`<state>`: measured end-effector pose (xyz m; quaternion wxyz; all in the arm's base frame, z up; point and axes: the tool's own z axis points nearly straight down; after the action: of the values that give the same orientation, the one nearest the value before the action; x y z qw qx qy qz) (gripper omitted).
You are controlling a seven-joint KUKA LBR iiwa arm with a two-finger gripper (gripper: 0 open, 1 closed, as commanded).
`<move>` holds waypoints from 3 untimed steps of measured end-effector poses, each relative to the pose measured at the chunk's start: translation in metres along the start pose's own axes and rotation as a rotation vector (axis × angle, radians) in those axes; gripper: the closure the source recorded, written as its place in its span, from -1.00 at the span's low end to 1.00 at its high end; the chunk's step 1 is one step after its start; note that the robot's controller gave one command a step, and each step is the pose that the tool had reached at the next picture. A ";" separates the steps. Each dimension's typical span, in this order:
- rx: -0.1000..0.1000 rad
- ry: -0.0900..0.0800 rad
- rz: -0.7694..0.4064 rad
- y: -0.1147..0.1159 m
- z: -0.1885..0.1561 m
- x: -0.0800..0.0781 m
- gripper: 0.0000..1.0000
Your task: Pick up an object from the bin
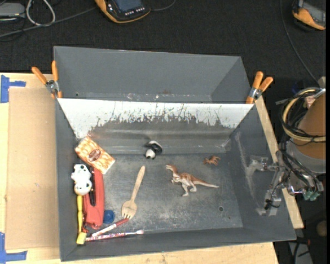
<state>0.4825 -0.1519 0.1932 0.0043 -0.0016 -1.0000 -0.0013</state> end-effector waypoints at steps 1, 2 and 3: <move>0.002 -0.007 -0.005 0.001 -0.003 -0.002 -1.00; 0.002 -0.009 0.028 0.034 0.072 0.004 -1.00; 0.003 -0.013 0.038 0.054 0.127 -0.010 -1.00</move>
Offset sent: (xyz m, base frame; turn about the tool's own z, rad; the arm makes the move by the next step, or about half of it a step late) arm -0.0068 0.0431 -0.0914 0.0336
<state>0.4918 -0.0972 0.0660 -0.0024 -0.0207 -0.9998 0.0005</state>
